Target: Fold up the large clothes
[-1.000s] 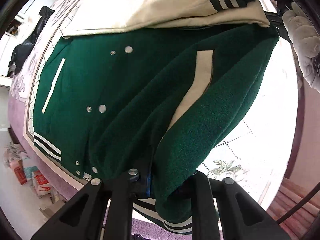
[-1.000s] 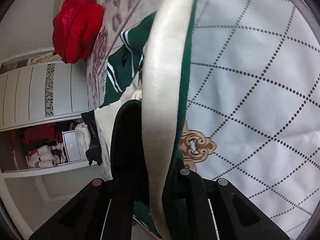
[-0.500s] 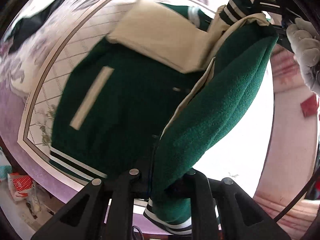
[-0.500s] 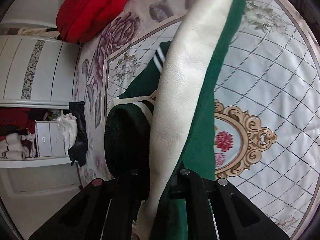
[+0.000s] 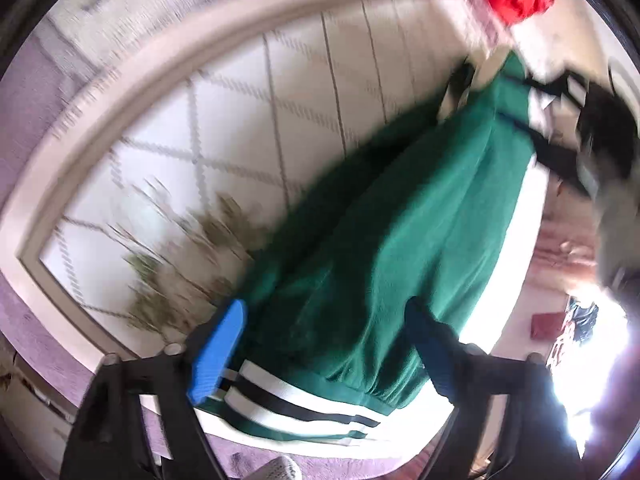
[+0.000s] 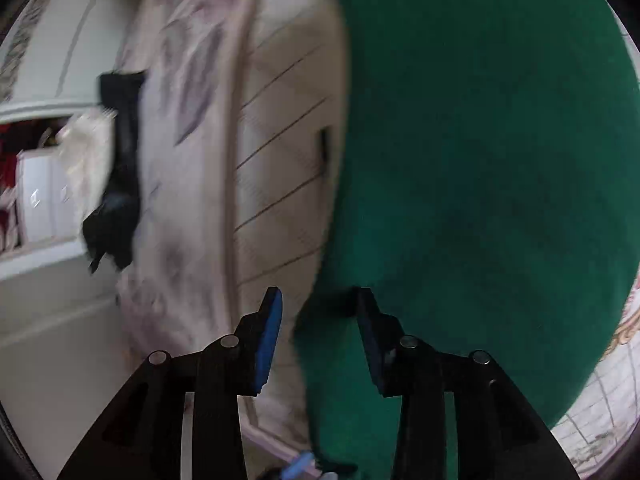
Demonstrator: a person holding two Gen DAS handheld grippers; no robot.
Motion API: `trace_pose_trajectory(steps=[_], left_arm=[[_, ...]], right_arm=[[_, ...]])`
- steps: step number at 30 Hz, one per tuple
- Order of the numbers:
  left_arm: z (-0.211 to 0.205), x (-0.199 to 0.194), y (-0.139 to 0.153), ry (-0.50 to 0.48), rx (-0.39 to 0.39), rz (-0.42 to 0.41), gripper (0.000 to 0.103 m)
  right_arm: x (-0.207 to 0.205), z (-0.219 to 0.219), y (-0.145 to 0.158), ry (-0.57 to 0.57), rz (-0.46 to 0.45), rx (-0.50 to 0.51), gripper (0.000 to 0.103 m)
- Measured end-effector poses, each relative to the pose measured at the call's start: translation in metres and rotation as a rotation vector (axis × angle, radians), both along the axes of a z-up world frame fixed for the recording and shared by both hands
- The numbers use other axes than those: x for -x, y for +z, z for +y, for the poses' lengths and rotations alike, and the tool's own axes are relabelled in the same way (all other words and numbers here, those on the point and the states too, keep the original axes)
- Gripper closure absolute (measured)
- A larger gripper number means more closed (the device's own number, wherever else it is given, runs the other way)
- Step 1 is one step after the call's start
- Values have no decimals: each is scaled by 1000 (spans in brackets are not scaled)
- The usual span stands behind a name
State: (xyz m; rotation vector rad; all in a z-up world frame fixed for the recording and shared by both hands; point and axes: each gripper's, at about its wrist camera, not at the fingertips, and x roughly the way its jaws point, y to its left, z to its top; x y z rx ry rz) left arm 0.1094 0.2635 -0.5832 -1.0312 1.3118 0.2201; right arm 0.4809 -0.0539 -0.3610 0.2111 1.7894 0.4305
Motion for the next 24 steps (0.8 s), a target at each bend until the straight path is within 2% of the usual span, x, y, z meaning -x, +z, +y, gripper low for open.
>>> trace_pose_trajectory(steps=[2,4,6,10,13,14,16,18,19,21,22,24], left_arm=[[6,6,10,-11,-33,-8,20],[4,8,10,-43,-55,18,20],[1,10,11,-81,-56,48,20],[-16,12,10,-182,-122,99,20],[-41,6,0,-264,-182,146,20],[-49,4,-6,-294,-188,160,20],[-67,0,-27,-354,-196,211,21],[-73,-1,-32,-356,-231,206,41],[-74,-1,-30,-358,-245,198,47],[-77,1,-22,-352,-280,194,75],[-75,4,-17,-331,-282,182,79],[-71,11,-3,-286,-268,154,93]], right_arm=[[30,-9,17,44,-35,-6,58],[63,-25,32,86,-44,2,58],[97,-52,43,102,-52,54,58],[171,-123,59,88,-82,212,58],[222,-181,54,6,-80,249,56],[236,-197,49,-14,-74,261,50],[260,-222,33,-63,-47,269,45],[275,-235,13,-97,-2,242,45],[280,-238,5,-127,13,220,45],[284,-240,-11,-172,29,152,44],[287,-240,-20,-195,48,137,39],[291,-240,-37,-239,96,63,38]])
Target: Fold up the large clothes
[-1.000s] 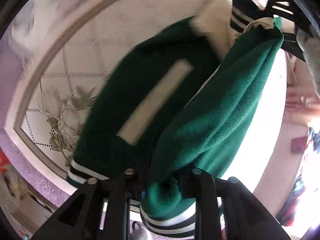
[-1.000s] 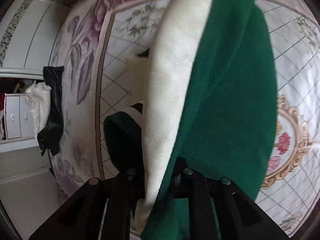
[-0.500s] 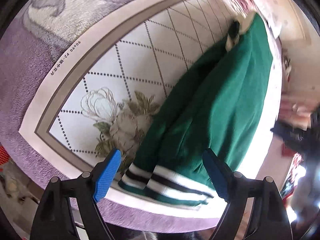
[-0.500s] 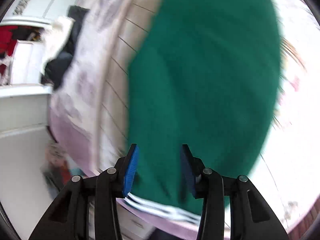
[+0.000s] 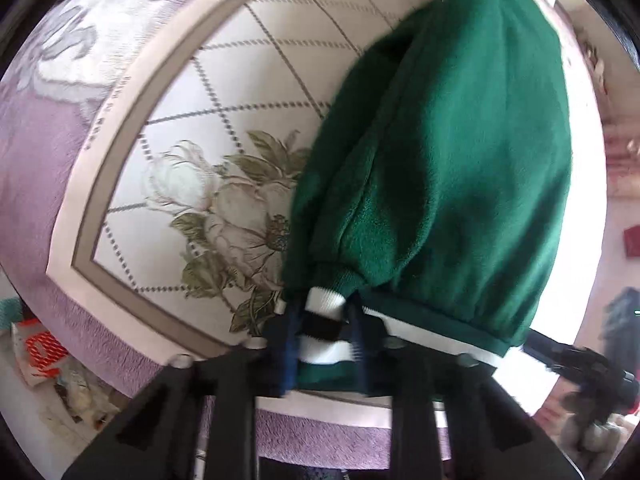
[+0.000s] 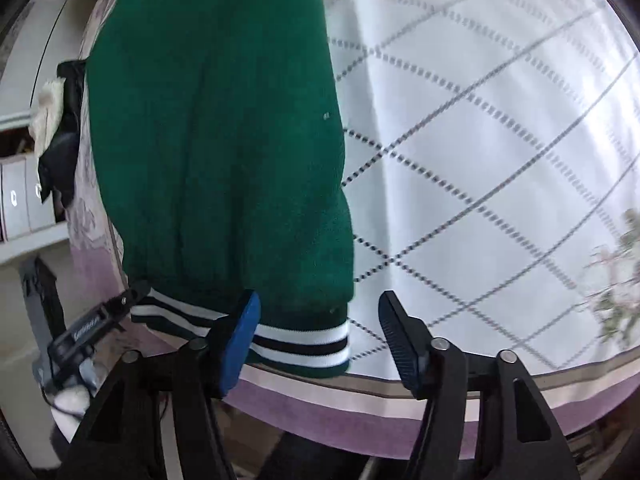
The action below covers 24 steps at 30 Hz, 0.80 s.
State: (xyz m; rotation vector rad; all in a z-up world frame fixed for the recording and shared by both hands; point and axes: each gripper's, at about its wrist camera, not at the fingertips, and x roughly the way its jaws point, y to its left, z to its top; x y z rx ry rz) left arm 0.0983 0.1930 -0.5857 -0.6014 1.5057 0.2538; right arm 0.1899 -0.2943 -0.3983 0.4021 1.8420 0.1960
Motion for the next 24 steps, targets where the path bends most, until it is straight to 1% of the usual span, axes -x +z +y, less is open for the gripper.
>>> trace_pose_trajectory(steps=[1,2,3,4,5,6,7,8,9,10,11,12,13,15,16,17,18,19,20,21,22,23,24], left_arm=[[2,4,8,17,3,-15,94],[4,8,19,30,-4,-39,99],[7,10,30,38,-15,-56,99],[8,16,39,42,-26,-69,99],[8,18,48,44,-46,-81,99],[7,22,52,36,-65,-74,99],[10,25,48,34,-83,-64,99],[15,28,36,33,-94,-49,99],[18,29,21,24,-106,-14,97],[20,33,4,27,-118,26,97],[24,35,-15,41,-101,69,96],[26,36,-20,51,-83,84,96],[28,35,-18,65,-72,88,94],[27,30,-4,55,-62,89,94],[27,25,5,41,-58,83,94],[26,21,14,26,-38,51,86],[27,14,19,21,-25,20,69],[28,10,26,12,-14,-29,54],[28,4,30,-3,6,-84,28],[26,-2,31,-10,18,-112,20],[27,-9,27,-10,23,-126,20],[28,-15,19,-12,32,-122,20],[29,-26,4,-18,36,-97,20]], right_arm=[[2,1,-4,-29,6,-28,41],[4,2,-2,-48,-15,-24,59],[5,4,2,-44,-39,-5,77],[8,4,6,-60,-48,-25,93],[10,4,11,-77,-54,-45,98],[13,6,19,-69,-62,-49,99],[17,11,28,-32,-85,-39,99],[22,19,33,0,-102,-29,100],[25,24,33,38,-100,-12,100],[29,28,26,81,-82,7,100],[29,29,19,96,-53,10,99],[29,29,11,89,-19,-1,99],[29,29,7,66,9,-16,99],[26,22,8,16,23,-46,95],[24,18,10,-3,7,-56,87],[21,10,11,-19,-8,-69,60],[22,5,9,-35,-15,-80,41],[24,0,3,-52,-8,-90,11],[20,-6,-3,-68,11,-105,8],[21,-7,-12,-84,42,-122,8],[25,-8,-25,-103,87,-142,8],[26,-11,-37,-119,121,-162,8],[29,-10,-45,-135,131,-180,7]])
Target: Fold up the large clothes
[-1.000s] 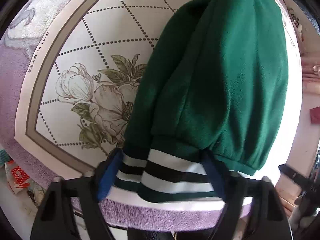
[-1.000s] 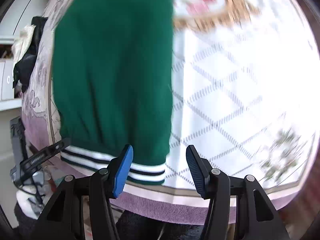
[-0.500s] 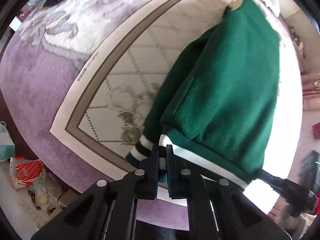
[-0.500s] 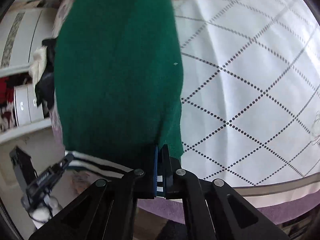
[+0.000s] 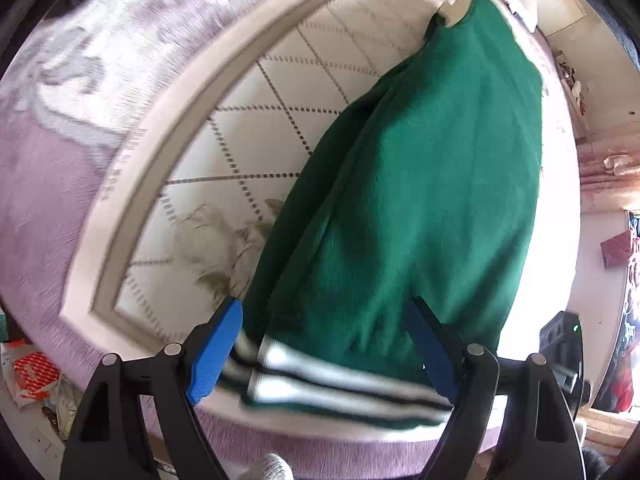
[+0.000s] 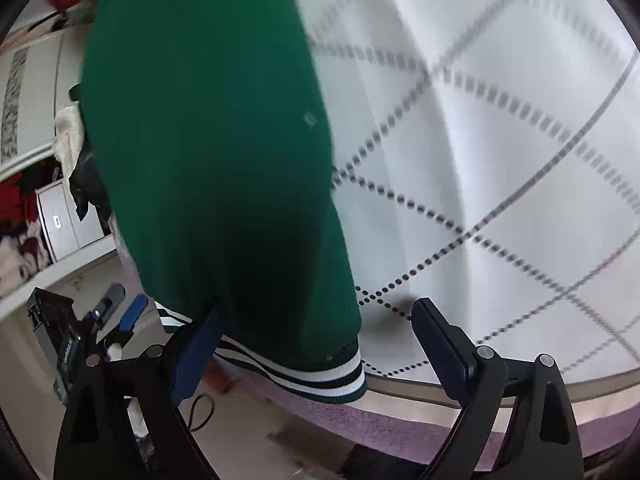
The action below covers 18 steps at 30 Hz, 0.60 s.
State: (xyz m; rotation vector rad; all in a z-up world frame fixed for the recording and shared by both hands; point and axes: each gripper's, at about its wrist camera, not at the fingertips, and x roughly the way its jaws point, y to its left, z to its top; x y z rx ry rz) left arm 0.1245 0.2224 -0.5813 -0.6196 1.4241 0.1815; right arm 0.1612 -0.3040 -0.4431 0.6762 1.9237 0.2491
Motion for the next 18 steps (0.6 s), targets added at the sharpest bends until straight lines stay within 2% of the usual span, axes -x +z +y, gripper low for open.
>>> trace_pose_trajectory(steps=[2,4,9,12,13,14,15,16,18], left_arm=[[-2,-19,-26,-29,-19,53,20],[-4,-31,-41,-51,-20,78,18],[-6,-50,-36,-75,-48,51,16],[-13,-60,-36,-83,-40,55,16],[-16,-65,-36,-84,-42,53,16],[-18,-68,-35,-83,-45,47,17],[-22,-61,-35,-91,-36,32,23],[-27,-53,-34,-99,-35,17,30],[-48,-37,-28,-114,-42,-8,53]], right_arm=[[0,6,-5,2,-26,-9,0],[1,10,-3,9,-43,-4,0],[-1,31,-15,-58,-44,-127,0],[-6,37,-22,-91,-42,-128,0],[-5,34,-20,-107,-41,-125,5],[-2,29,-17,-105,-48,-109,52],[3,21,-15,-145,-43,-162,80],[8,13,-12,-185,-28,-190,82],[8,-5,6,-167,-50,-176,84]])
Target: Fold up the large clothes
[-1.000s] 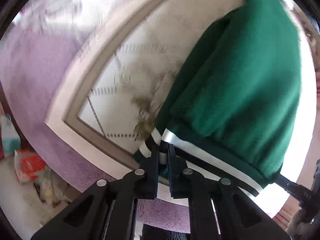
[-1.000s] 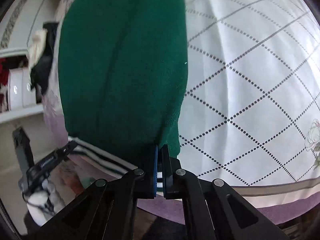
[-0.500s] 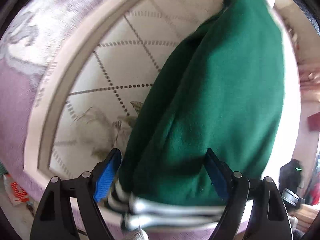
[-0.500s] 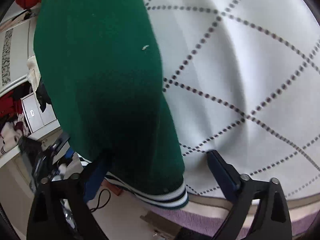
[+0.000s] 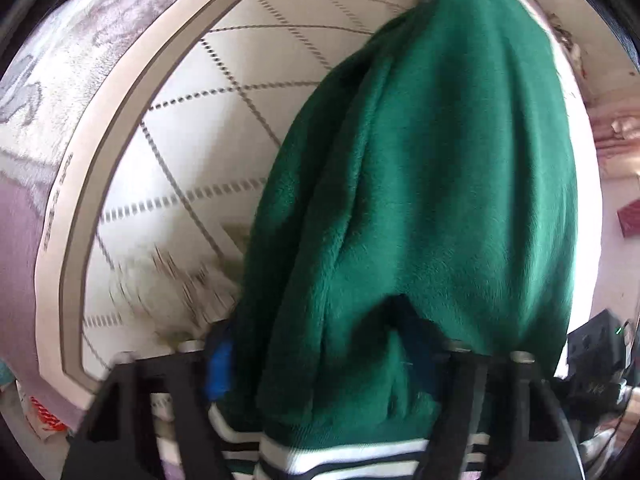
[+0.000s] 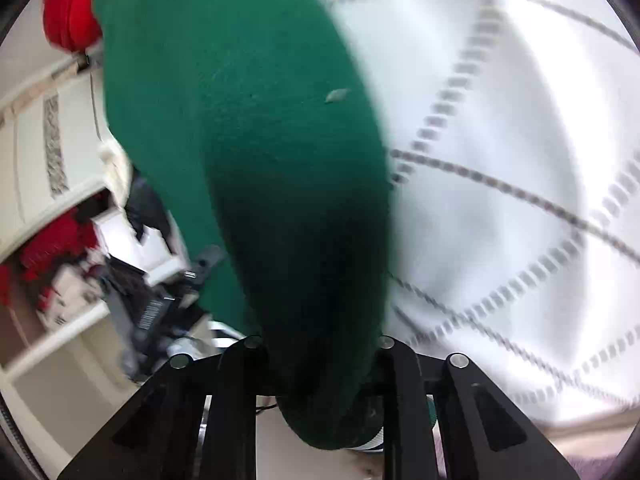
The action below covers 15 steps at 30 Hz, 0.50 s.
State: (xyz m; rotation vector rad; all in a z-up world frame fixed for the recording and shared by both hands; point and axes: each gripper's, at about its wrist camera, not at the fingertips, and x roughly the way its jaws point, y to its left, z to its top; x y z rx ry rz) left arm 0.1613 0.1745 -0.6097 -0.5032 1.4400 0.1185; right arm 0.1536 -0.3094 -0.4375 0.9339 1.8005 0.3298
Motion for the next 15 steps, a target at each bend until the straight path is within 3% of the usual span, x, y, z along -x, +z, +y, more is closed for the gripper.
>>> trace_pose_trajectory(steps=[3,6,8,10,12,13,15], left_arm=[[-36,27,6,-52,27,16,63],[-69,55,1,-61,113,116,63],[-81,63,11,-44,125,170,64],[-83,57,32,-27,108,172,65],[-81,41,59,5,93,133,61],[-78,25,74,19,72,108,57],[-73,-16,99,38,40,33,30]], right_arm=[[8,-28,28,50,-6,76,85],[21,-48,36,224,34,245,83],[24,-52,38,328,97,331,64],[19,-57,48,367,121,371,60],[3,-63,69,361,93,418,53],[-8,-67,81,343,67,447,43],[-31,-78,104,285,14,496,40]])
